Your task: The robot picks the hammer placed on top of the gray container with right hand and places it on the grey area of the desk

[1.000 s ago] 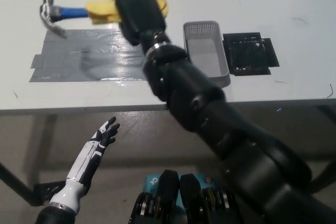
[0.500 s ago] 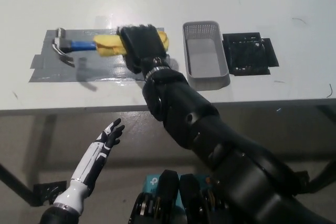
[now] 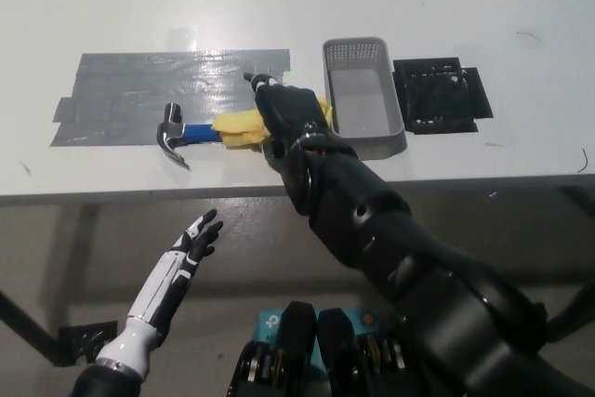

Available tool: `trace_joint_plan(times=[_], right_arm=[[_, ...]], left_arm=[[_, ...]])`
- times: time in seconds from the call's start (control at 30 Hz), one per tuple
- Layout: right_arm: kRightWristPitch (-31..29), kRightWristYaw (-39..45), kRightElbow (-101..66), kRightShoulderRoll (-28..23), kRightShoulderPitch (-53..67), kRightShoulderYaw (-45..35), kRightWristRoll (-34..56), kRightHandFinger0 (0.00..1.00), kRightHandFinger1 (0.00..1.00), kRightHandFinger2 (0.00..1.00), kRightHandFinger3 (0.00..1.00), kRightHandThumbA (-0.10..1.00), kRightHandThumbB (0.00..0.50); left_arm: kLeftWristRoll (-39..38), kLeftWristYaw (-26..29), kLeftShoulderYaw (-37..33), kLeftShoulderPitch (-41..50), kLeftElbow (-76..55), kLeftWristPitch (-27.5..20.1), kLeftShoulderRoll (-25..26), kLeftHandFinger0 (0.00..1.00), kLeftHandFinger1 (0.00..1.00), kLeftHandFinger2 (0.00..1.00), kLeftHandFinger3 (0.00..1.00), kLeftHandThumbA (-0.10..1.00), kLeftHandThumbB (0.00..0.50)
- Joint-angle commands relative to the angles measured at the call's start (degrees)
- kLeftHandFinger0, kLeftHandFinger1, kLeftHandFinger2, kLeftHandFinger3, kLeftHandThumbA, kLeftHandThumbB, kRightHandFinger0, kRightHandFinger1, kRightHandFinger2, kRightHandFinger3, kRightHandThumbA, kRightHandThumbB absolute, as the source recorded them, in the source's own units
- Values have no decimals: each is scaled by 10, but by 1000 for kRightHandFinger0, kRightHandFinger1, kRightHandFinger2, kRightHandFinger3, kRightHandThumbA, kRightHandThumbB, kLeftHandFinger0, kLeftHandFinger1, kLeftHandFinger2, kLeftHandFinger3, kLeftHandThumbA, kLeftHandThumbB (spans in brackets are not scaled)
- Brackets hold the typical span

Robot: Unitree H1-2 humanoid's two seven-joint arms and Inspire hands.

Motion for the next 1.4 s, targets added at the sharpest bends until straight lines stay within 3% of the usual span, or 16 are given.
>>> trace_joint_plan(times=[0.0, 0.1, 0.27, 0.33, 0.4, 0.47, 0.5, 0.53, 0.57, 0.6, 0.8, 0.87, 0.97, 1.07, 1.27, 1.37], right_arm=[[-2, 67, -20, 1, -54, -15, 41, 1000, 1000, 1000, 1000, 704, 323], [-13, 84, -26, 4, -62, -25, 56, 1000, 1000, 1000, 1000, 722, 347], [-65, 209, -68, 16, -107, -116, 163, 1000, 1000, 1000, 1000, 814, 498], [-59, 271, -87, 19, -120, -148, 200, 1000, 1000, 1000, 1000, 825, 500], [-42, 378, -114, 28, -140, -208, 284, 1000, 1000, 1000, 1000, 748, 500], [-20, 451, -135, 34, -156, -253, 349, 1000, 1000, 1000, 1000, 823, 500], [21, 479, -166, 43, -161, -304, 418, 1000, 1000, 1000, 1000, 779, 500], [47, 488, -182, 47, -164, -328, 448, 1000, 1000, 1000, 1000, 835, 500], [57, 499, -201, 50, -168, -346, 472, 1000, 1000, 1000, 1000, 972, 500], [48, 506, -215, 52, -167, -357, 489, 1000, 1000, 1000, 1000, 1000, 500], [65, 377, -395, 75, -140, -394, 537, 1000, 1000, 1000, 1000, 1000, 500], [47, 316, -521, 56, -116, -362, 484, 1000, 1000, 1000, 1000, 1000, 489], [50, 296, -614, 25, -102, -336, 437, 1000, 1000, 1000, 1000, 1000, 485], [32, 311, -744, -43, -84, -311, 399, 1000, 1000, 1000, 1000, 1000, 419], [120, 343, -992, -156, -10, -318, 388, 1000, 1000, 1000, 1000, 1000, 458], [128, 362, -1080, -194, 43, -314, 401, 1000, 1000, 1000, 1000, 1000, 425]], left_arm=[[9, -9, -3, -16, -11, -16, 8, 1000, 1000, 1000, 1000, 1000, 111], [4, -11, -3, -16, -12, -16, 7, 1000, 1000, 1000, 1000, 1000, 110], [-3, -16, -2, -23, -3, -23, 8, 1000, 1000, 1000, 1000, 1000, 114], [0, -16, -3, -26, 1, -28, 8, 1000, 1000, 1000, 1000, 1000, 114], [1, -15, -3, -27, 0, -25, 7, 1000, 1000, 1000, 1000, 1000, 115], [4, -13, -4, -29, 2, -27, 7, 1000, 1000, 1000, 1000, 1000, 109], [5, -14, -5, -28, -3, -17, 7, 1000, 1000, 1000, 1000, 1000, 122], [6, -15, -5, -28, -5, -13, 8, 1000, 1000, 1000, 1000, 1000, 125], [4, -18, -5, -29, -6, -11, 9, 1000, 1000, 1000, 1000, 1000, 120], [2, -20, -6, -29, -8, -11, 10, 1000, 1000, 1000, 1000, 1000, 120], [15, -18, -11, -36, -9, -13, 10, 1000, 1000, 1000, 1000, 1000, 112], [15, -18, -11, -41, -6, -17, 10, 1000, 1000, 1000, 1000, 1000, 107], [14, -18, -10, -49, -7, -11, 11, 1000, 1000, 1000, 1000, 1000, 106], [8, -17, -3, -67, -1, -9, 11, 1000, 1000, 1000, 1000, 1000, 89], [-12, -15, 11, -94, 12, -11, 9, 1000, 1000, 1000, 1000, 1000, 104], [-14, -13, 13, -110, 23, -15, 7, 1000, 1000, 1000, 1000, 1000, 111]])
